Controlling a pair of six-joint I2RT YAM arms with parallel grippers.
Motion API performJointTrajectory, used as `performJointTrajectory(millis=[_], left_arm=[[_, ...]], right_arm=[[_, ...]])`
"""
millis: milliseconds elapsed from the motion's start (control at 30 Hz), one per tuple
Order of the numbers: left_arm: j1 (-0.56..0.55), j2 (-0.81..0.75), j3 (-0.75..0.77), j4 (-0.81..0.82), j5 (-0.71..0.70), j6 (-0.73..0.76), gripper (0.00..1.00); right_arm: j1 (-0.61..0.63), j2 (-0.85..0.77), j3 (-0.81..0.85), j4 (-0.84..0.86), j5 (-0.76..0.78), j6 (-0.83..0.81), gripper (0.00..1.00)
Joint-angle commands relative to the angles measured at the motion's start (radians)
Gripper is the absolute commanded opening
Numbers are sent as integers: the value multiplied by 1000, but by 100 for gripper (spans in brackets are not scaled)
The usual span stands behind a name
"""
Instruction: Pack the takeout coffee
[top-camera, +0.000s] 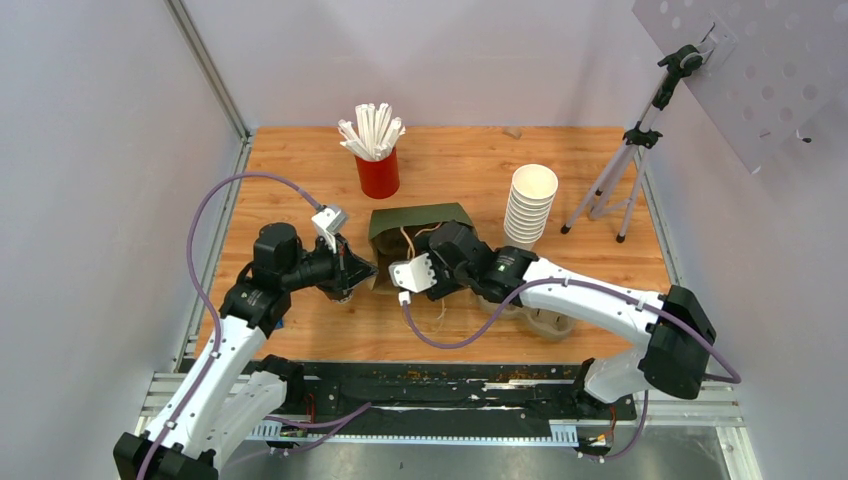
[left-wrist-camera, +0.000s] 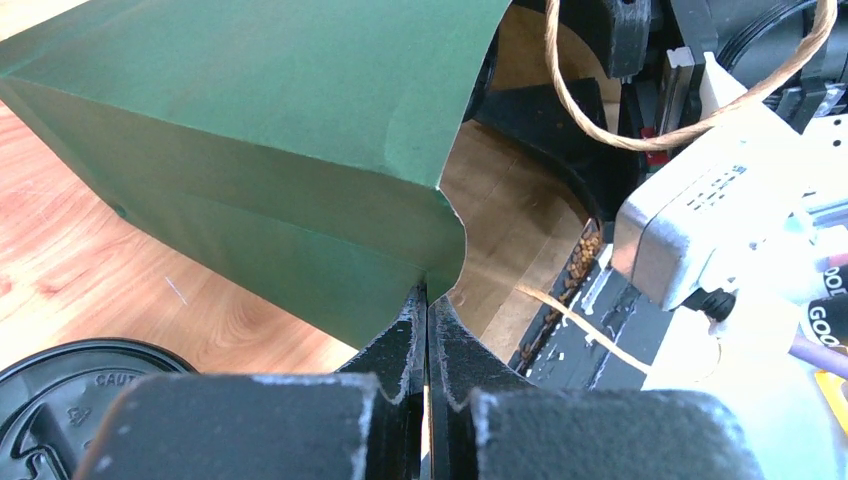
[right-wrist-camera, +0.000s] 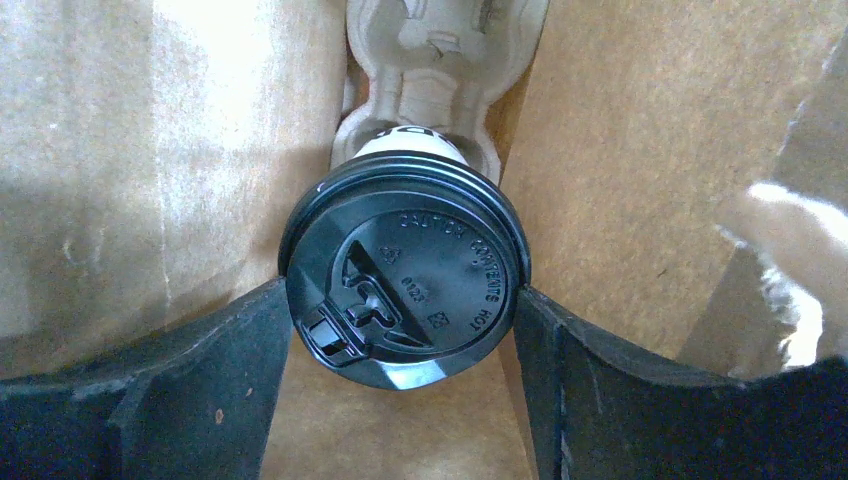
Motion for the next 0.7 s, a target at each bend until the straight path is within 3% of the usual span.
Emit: performJointTrajectory(millis=[0, 667], left_arm=[[-4, 2, -5, 50, 20, -20, 0], [-8, 22, 15, 77, 22, -66, 0]], right_arm=[[7, 17, -15, 73, 51, -35, 74], [4, 127, 38, 154, 136, -2, 74]])
